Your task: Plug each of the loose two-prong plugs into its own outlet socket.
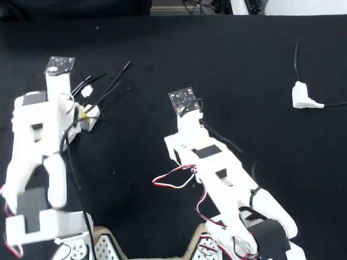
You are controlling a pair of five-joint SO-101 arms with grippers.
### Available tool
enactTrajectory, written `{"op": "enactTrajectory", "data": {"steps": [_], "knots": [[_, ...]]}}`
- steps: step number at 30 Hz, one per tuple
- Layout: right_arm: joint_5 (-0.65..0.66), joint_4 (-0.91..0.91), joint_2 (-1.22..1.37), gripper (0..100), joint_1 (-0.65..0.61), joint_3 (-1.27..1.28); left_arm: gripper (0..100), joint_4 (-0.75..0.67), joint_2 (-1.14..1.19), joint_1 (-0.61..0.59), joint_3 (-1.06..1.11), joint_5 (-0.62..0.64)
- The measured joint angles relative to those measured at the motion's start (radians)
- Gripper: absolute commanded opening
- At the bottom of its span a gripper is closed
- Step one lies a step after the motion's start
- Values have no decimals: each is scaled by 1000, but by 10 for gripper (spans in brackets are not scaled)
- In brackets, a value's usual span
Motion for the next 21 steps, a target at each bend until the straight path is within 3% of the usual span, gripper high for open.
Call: {"op": "enactTrajectory", "data": {"steps": [5, 8, 14, 21], "knots": [[0, 0, 0, 116, 0, 0, 238, 0, 158, 6, -158, -25], [0, 0, 0, 116, 0, 0, 238, 0, 183, -60, -247, -109], [0, 0, 0, 116, 0, 0, 238, 0, 190, -262, -345, -331], [0, 0, 0, 116, 0, 0, 240, 0, 321, -348, -400, -628]]}}
